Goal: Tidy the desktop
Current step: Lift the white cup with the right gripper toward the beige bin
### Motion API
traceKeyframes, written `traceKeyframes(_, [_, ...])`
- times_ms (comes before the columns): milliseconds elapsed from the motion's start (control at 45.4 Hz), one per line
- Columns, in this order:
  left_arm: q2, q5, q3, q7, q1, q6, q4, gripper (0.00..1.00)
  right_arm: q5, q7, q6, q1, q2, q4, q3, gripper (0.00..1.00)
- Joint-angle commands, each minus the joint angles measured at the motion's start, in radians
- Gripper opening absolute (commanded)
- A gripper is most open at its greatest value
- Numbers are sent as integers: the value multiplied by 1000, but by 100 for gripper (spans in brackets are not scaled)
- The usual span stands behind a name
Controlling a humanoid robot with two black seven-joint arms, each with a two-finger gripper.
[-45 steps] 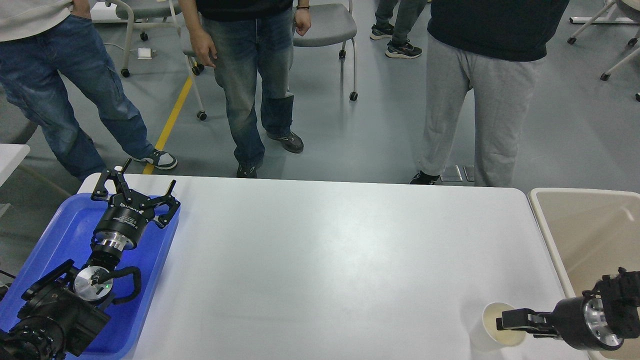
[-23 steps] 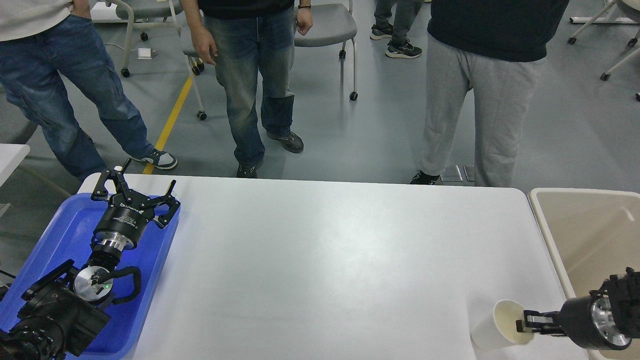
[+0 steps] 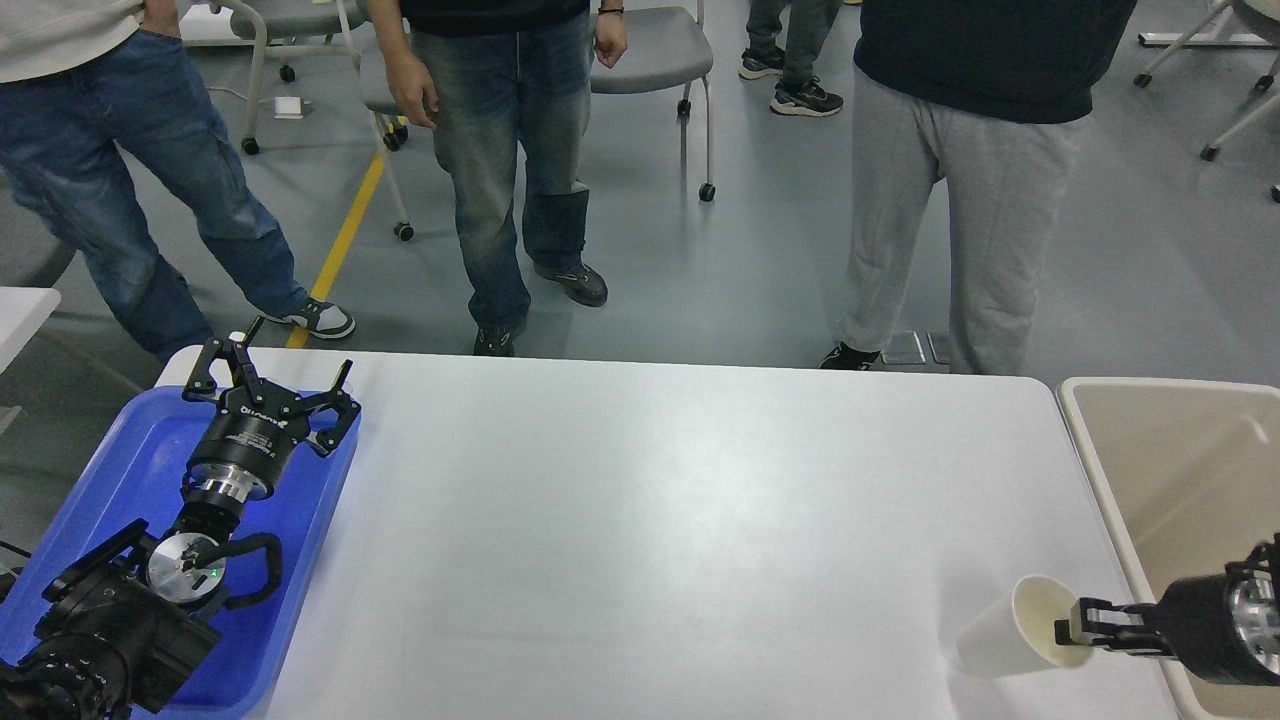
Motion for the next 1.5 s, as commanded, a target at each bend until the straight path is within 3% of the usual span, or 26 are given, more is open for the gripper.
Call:
traceKeyframes(0, [0,0,1,0,0,0,0,100,80,21,41,47,-114,49,6,0])
traceKeyframes(198, [0,0,-1,0,0,0,0,100,194,21,131,133,-217,71,14,0])
traceKeyframes(418, [0,0,1,-1,0,0,0,100,281,19,325,300,-335,71,20,0])
traceKeyframes(682, [0,0,1,0,0,0,0,100,340,4,325,507,-419,63,17,0])
traceKeyframes(836, [0,0,1,0,0,0,0,100,337,3,325,533,-421,33,11,0])
traceKeyframes(1057, [0,0,-1,0,0,0,0,100,332,3,325,533,-360,-116,0,0])
traceKeyframes(1321, [0,0,1,0,0,0,0,100,376,6,325,521,-185,-490,-8,0])
traceKeyframes(1475, [0,0,1,0,2,0,0,100,455,6,248,492,-79,-648,-8,0])
